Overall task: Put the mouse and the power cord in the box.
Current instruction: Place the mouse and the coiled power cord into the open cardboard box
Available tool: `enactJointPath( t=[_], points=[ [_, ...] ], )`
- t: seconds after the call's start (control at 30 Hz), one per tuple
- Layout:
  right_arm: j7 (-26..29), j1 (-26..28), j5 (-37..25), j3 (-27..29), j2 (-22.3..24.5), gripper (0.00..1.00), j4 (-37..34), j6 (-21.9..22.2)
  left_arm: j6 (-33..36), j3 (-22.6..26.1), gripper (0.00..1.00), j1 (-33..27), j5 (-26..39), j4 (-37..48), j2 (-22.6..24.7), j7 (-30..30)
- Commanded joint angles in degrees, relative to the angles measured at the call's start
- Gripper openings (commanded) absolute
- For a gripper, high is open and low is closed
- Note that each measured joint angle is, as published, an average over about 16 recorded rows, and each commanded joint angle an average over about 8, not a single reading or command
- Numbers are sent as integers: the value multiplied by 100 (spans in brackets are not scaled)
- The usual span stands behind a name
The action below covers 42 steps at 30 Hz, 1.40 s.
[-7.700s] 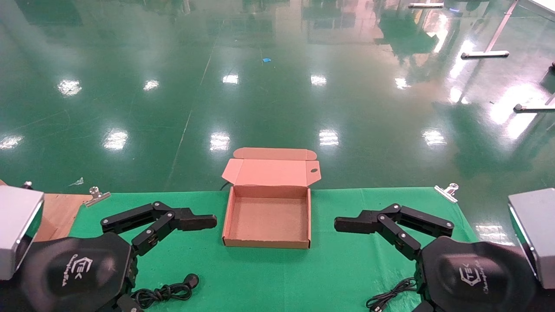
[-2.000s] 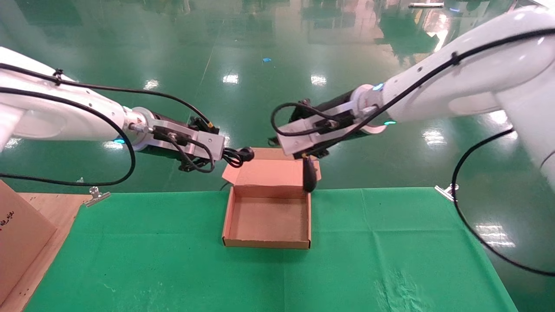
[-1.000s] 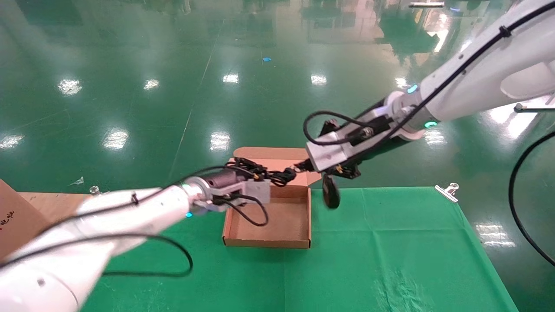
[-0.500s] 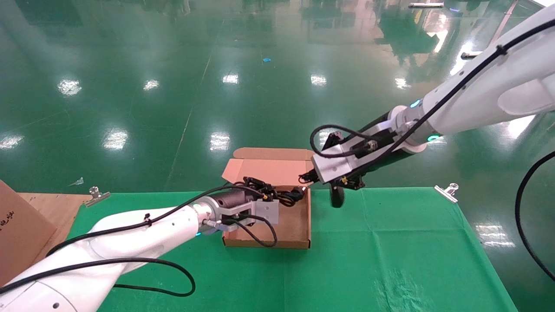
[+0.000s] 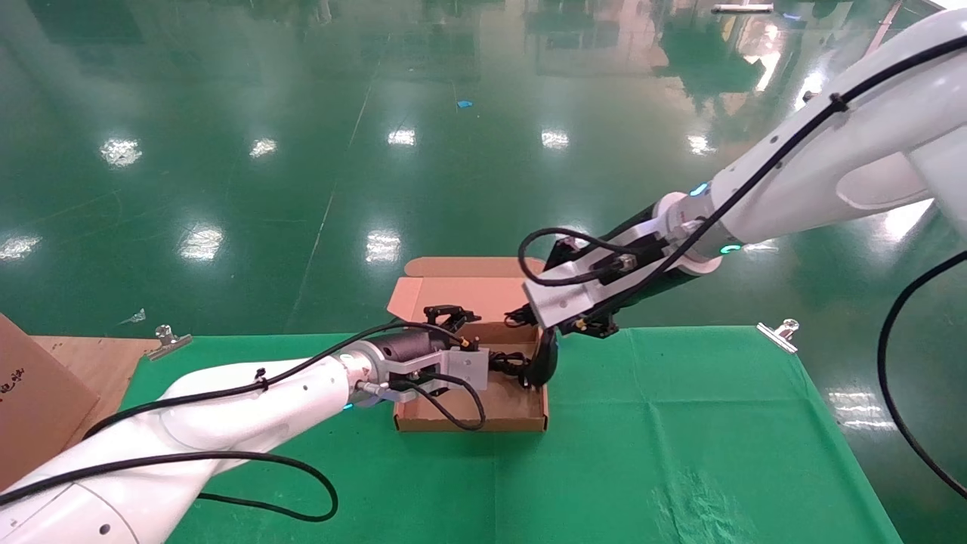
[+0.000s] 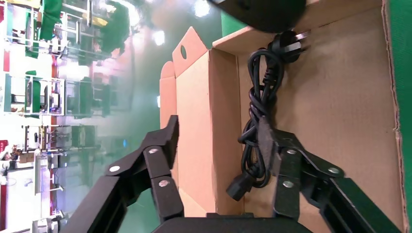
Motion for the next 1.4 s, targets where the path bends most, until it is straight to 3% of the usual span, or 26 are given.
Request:
enactJointPath(
  t=[0.03,0.33,0.73,1.0,1.03,1.27,1.3,1.4],
  points=[
    [56,-11,25,-33,-7,0,93,2,25,66,100,-9,-120,-3,-1,-32],
    [511,-181,160,-346,-51,0,738,458,373,-168,100,-256,-820,640,-218,-157],
    [1174,-987,362,-1046,-94,0,1835,2404,2261,-903,100,-225,-1905,995,-1321,310],
    [1647,-1324,343,-1718,-94,0,2123,3061,3011,-1193,100,-127,-2322,1441,-1568,785],
    [1689,-1344,326,-1792,-92,6,2129,3101,3039,-1209,100,-127,-2343,1497,-1561,834],
    [1886,-1461,231,-2154,-84,92,2121,3279,3188,-1290,100,-142,-2453,1765,-1539,1048],
    [1898,-1474,229,-2178,-84,99,2123,3293,3204,-1296,100,-144,-2461,1784,-1541,1059],
    [1919,-1505,228,-2224,-84,100,2132,3326,3241,-1310,100,-146,-2481,1821,-1550,1079]
  ],
)
